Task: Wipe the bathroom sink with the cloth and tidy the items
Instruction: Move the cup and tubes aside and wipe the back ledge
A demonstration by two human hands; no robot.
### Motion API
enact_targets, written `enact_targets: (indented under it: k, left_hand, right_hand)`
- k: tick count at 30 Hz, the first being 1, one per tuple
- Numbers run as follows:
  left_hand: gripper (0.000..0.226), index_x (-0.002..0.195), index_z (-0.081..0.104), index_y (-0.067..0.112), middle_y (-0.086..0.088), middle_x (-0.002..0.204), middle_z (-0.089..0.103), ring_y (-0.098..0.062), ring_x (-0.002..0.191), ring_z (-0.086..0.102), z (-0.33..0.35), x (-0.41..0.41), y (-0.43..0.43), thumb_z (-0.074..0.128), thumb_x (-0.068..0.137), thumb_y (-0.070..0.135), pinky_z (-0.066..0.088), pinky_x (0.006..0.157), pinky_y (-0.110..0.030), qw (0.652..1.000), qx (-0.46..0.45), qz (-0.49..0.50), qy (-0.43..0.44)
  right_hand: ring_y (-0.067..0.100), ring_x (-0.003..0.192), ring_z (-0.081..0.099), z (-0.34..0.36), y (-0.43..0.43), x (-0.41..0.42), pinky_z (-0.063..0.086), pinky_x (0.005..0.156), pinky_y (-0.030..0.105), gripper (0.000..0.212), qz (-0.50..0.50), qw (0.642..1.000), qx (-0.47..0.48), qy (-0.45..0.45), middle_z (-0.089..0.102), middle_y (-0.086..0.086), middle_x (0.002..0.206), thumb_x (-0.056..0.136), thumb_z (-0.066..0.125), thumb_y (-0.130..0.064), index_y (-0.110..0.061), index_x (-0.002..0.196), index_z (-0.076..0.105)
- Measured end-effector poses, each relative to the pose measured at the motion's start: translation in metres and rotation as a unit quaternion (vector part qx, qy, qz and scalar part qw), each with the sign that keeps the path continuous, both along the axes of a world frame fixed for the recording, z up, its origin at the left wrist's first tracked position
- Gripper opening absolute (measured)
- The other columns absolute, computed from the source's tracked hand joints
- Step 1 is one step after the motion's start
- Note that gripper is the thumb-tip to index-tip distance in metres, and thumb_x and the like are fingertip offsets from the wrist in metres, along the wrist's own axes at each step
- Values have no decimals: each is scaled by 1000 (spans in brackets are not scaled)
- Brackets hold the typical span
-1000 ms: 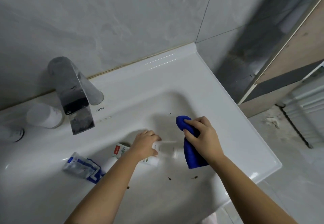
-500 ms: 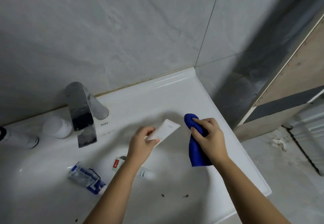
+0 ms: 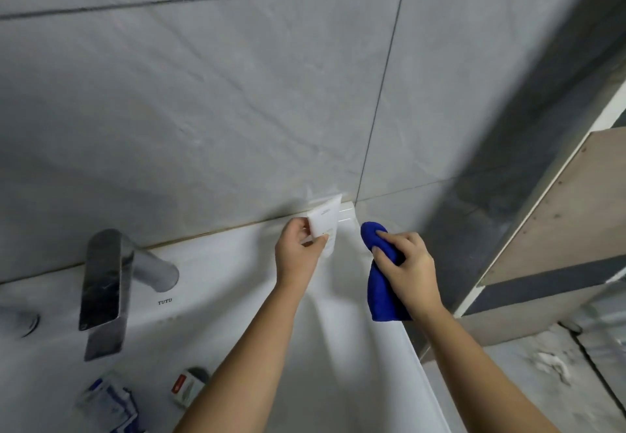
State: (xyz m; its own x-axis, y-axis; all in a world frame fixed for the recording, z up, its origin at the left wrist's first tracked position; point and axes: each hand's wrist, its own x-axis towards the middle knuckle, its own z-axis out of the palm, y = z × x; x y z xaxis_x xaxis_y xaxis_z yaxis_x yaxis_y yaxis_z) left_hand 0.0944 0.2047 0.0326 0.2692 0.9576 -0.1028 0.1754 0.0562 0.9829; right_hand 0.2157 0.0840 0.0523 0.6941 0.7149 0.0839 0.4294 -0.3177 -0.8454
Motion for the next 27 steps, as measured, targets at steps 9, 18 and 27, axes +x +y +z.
enact_targets:
  k: [9, 18, 27]
  left_hand:
    - [28, 87, 53, 27, 8, 95, 62, -6, 90, 58, -20, 30, -12, 71, 77, 8, 48, 68, -15, 999, 22, 6, 39]
    - [30, 96, 51, 24, 9, 99, 59, -9, 90, 55, -24, 30, -16, 69, 79, 8, 39, 61, -5, 998, 38, 19, 54]
    - [44, 116, 53, 17, 9, 114, 56, -6, 105, 51, -34, 9, -20, 72, 77, 14, 36, 80, -12, 998, 21, 6, 67]
  right_hand:
    - [0, 85, 51, -14, -6, 36, 34, 68, -3, 27, 22, 1000, -16, 14, 52, -3, 98, 84, 63, -14, -17, 111, 64]
    - [0, 85, 51, -16, -11, 35, 32, 68, -5, 28, 43, 999, -25, 12, 51, -3, 99, 84, 63, -14, -16, 113, 63]
    - [2, 87, 52, -16, -24, 15, 35, 69, 5, 28, 48, 998, -35, 8, 51, -5, 97, 84, 63, -16, -19, 112, 63]
